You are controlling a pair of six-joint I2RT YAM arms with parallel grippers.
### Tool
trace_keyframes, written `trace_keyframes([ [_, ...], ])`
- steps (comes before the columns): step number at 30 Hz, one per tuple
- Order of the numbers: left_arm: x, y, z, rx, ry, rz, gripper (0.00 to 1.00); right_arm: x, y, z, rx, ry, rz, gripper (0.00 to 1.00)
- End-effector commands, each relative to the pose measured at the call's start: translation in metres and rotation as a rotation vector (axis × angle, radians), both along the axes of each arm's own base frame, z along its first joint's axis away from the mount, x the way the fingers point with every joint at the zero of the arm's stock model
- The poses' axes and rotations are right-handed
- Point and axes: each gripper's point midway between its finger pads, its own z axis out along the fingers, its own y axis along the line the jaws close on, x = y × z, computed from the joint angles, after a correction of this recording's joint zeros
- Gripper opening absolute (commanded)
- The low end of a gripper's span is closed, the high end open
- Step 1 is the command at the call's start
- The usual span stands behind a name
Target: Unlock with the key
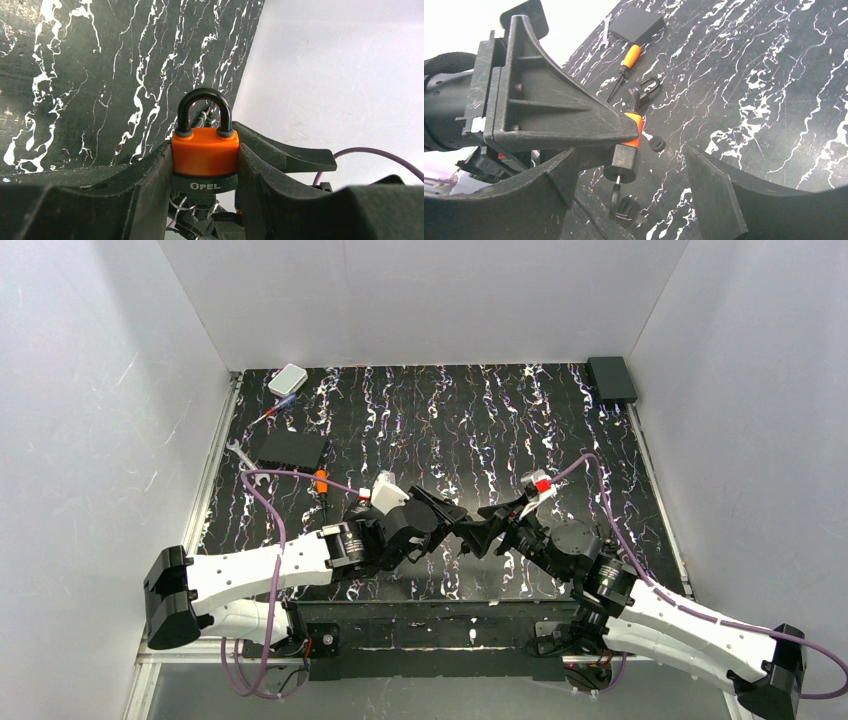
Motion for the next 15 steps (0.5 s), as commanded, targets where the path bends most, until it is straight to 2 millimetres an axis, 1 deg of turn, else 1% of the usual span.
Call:
trace_keyframes([
  [1,-0.006,-0.006,0.008,-0.019,-0.011,-0.036,0.0,0.019,-0.006,0.027,0.099,0.001,-0.116,0.81],
  [7,-0.006,-0.008,0.008,-0.028,-0.009,-0.037,0.0,0.024,-0.002,0.02,0.103,0.014,-0.137,0.78],
  [9,-0.006,-0.008,0.009,-0.032,-0.01,-0.037,0.0,0.027,-0.002,0.02,0.117,0.014,-0.154,0.73],
  [15,-0.008,-0.014,0.01,-0.057,0.001,-0.05,0.0,0.037,-0.006,0.012,0.164,0.017,-0.219,0.64],
])
